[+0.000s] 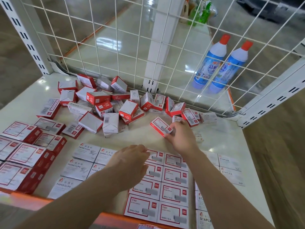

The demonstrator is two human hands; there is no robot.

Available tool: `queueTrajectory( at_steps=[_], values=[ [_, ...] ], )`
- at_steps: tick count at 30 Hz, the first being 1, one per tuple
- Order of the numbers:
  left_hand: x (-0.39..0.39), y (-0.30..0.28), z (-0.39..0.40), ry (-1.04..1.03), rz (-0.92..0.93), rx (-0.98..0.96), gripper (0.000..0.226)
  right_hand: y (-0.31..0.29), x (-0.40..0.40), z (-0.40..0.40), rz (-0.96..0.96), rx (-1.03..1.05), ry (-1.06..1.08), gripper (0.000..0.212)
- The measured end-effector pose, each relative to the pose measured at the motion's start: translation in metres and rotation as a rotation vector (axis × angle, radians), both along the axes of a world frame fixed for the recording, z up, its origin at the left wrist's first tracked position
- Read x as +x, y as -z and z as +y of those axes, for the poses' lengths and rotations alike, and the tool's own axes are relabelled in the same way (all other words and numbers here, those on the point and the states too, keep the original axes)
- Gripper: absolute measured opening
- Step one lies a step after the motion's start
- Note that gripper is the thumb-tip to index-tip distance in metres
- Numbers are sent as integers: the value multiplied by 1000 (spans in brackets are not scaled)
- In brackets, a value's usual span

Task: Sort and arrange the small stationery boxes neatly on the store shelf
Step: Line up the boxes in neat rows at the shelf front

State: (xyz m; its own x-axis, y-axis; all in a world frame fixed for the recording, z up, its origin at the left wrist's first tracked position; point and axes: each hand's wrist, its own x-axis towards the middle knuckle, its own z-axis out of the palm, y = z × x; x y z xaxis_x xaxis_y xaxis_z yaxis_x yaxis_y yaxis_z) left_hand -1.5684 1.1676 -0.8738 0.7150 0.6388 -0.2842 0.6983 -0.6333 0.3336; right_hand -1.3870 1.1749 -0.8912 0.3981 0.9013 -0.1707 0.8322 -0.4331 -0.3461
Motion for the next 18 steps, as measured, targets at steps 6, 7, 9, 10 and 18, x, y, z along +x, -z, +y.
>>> queueTrajectory(
  at_steps=[6, 7, 9, 10, 18],
  values=[
    [-9, 0, -5, 10, 0, -6, 45, 4, -3, -8, 45, -47, -15, 30],
    [-10, -1, -5, 0, -17, -3, 41, 6, -3, -10, 32, -50, -29, 30],
    [-11, -4, -5, -37, -58, -5, 34, 7, -3, -13, 19, -63, -38, 27],
    [-12, -6, -5, -62, -77, -15, 33, 6, -4, -15, 26, -61, -26, 25],
    [-9, -14, -1, -439, -288, -229, 26, -20, -8, -57, 162, 142, 90, 35]
  ],
)
